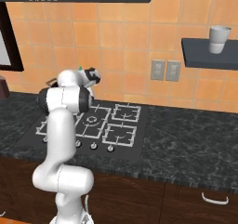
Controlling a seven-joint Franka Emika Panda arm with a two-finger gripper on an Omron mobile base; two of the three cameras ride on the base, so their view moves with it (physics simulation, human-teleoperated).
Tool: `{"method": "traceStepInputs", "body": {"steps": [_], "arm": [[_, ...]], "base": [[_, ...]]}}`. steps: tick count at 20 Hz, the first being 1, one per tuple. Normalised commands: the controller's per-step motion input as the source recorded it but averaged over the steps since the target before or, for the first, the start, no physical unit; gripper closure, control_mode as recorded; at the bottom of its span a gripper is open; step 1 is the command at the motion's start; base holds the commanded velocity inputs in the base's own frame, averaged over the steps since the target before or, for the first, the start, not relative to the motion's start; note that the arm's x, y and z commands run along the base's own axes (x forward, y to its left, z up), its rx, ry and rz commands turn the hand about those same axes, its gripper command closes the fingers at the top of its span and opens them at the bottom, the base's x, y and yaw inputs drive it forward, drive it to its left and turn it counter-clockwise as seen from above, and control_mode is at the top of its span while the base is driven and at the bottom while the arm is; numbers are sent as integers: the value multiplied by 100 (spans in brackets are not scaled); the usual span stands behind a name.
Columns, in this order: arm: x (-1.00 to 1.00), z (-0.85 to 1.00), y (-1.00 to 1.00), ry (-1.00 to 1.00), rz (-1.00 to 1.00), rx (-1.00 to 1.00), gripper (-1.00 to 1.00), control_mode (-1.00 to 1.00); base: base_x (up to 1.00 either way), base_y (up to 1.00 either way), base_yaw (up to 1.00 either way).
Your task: Put the avocado and carrot in the pot. Retrieve the spatula and lightly stir the vegetables in the pot.
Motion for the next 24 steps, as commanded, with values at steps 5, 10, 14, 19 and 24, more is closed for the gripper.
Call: {"method": "traceStepInputs", "body": {"steps": [5,10,14,19,24], "arm": [[54,-24,29,-8,-3,1,100,-100],[3,-8,39,-2,0,10,100,-100],[-25,0,39,-3,0,13,100,-100],[-48,9,24,0,2,15,100,-100],[-14,6,21,-4,1,11,100,-100]], "base": [[0,0,0],[0,0,0],[0,0,0],[0,0,0],[0,0,0]]}}
